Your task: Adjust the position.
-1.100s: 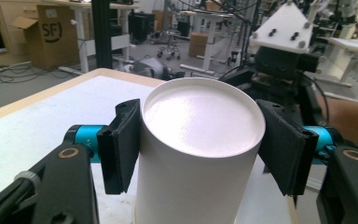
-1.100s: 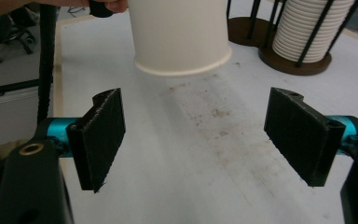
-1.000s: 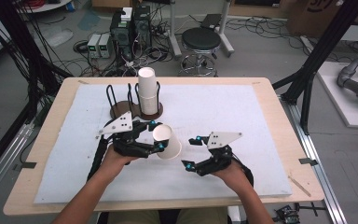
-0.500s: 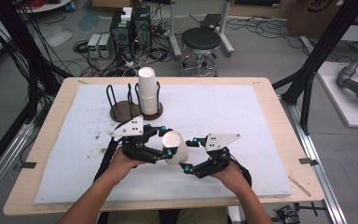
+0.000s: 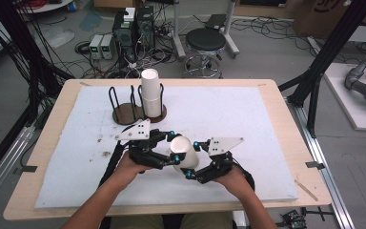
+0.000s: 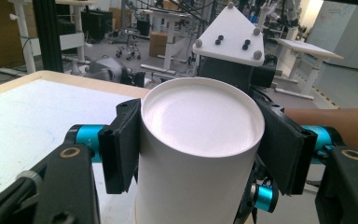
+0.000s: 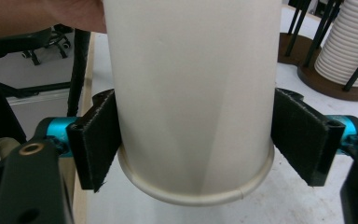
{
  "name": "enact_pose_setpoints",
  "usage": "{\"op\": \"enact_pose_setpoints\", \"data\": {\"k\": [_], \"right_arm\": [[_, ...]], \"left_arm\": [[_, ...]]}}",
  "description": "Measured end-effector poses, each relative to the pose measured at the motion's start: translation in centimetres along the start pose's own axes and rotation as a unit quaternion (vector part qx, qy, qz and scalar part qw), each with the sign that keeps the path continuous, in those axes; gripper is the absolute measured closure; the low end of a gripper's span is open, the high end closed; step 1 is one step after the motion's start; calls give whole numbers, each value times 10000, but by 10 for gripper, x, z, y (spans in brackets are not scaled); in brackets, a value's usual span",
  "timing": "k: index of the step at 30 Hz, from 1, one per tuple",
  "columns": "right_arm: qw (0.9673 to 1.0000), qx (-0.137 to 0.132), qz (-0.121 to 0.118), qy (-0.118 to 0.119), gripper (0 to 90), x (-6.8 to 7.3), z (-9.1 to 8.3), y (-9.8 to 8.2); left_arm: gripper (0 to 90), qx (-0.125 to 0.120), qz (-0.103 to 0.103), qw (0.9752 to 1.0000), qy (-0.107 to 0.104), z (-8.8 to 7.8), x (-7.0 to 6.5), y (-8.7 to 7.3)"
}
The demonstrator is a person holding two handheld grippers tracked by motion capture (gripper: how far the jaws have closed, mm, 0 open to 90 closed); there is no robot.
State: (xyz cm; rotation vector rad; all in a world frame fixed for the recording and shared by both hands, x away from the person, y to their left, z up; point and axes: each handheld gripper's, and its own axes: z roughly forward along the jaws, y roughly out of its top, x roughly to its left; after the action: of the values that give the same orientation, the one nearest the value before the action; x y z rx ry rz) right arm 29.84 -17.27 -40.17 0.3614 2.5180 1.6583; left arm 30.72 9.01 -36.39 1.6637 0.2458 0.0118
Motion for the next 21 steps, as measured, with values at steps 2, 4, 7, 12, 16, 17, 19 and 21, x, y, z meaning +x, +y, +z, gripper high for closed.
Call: {"op": "enact_pose_setpoints", "data": {"k": [2,4,7,12,16,17,19,21], "right_arm": [[10000,-1,-44,-11,250,0,-1,0],[10000,26,-61,-26,277,-1,-2,0],[9998,186,-114,-1,308,0,-2,2],[9986,481,-216,76,329,1,-2,2],[9957,843,-366,72,330,-1,0,1],[9957,843,-366,72,330,-1,0,1],[9941,984,-446,62,330,-2,1,3],[9897,1276,-647,35,330,-2,2,11]], "left_arm": [[350,1,-13,10000,6,-1,0,0],[349,40,-25,10000,-14,-2,1,-1],[345,111,-33,9999,-49,-3,2,-4],[104,627,-284,9974,210,-5,1,-9],[105,734,-217,9968,246,-11,1,-10],[105,734,-217,9968,246,-11,1,-10],[105,755,-198,9966,255,-14,2,-9],[105,840,-131,9960,278,-17,2,-7]]}}
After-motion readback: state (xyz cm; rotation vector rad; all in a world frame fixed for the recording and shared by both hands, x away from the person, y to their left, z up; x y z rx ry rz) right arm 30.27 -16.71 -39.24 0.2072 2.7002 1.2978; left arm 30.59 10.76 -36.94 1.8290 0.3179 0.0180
